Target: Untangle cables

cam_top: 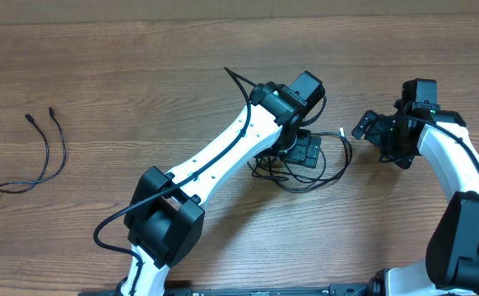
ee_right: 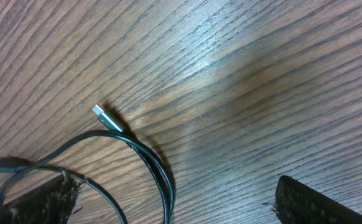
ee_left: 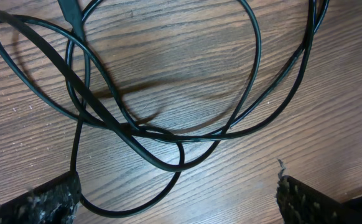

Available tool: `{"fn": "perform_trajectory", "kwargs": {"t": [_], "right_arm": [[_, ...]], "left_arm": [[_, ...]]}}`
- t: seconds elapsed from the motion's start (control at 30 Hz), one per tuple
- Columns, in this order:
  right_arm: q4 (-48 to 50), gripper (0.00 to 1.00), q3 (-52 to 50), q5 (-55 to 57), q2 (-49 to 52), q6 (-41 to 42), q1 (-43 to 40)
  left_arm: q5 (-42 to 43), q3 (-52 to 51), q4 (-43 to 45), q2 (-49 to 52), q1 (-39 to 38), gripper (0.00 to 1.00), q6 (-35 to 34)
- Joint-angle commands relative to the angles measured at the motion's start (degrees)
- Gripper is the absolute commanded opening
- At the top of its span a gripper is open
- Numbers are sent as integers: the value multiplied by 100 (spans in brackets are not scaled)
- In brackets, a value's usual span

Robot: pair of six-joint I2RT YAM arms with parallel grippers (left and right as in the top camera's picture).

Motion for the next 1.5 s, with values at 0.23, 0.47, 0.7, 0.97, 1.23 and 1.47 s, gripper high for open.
{"fn": "perform_trajectory", "kwargs": {"t": [0.23, 0.47, 0.7, 0.97, 1.23, 1.47], "right_arm": [[17, 100, 85, -2, -68, 37, -2], [17, 100, 85, -2, -68, 37, -2], [199, 100, 85, -9, -68, 39, 0], [140, 100, 85, -2031, -68, 39, 0], [-116, 100, 85, -2240, -68, -7, 4], [-133, 100, 66, -2081, -68, -4, 4]], "left_arm": [[-63, -31, 22, -7, 15, 100, -55], [-83, -31, 37, -7, 15, 100, -55], [-212, -31, 85, -7, 15, 100, -55], [-223, -31, 216, -7, 17, 100, -52], [-275, -212, 149, 35, -63, 99, -761], [-866, -579, 599, 37, -103, 34, -1211]]}}
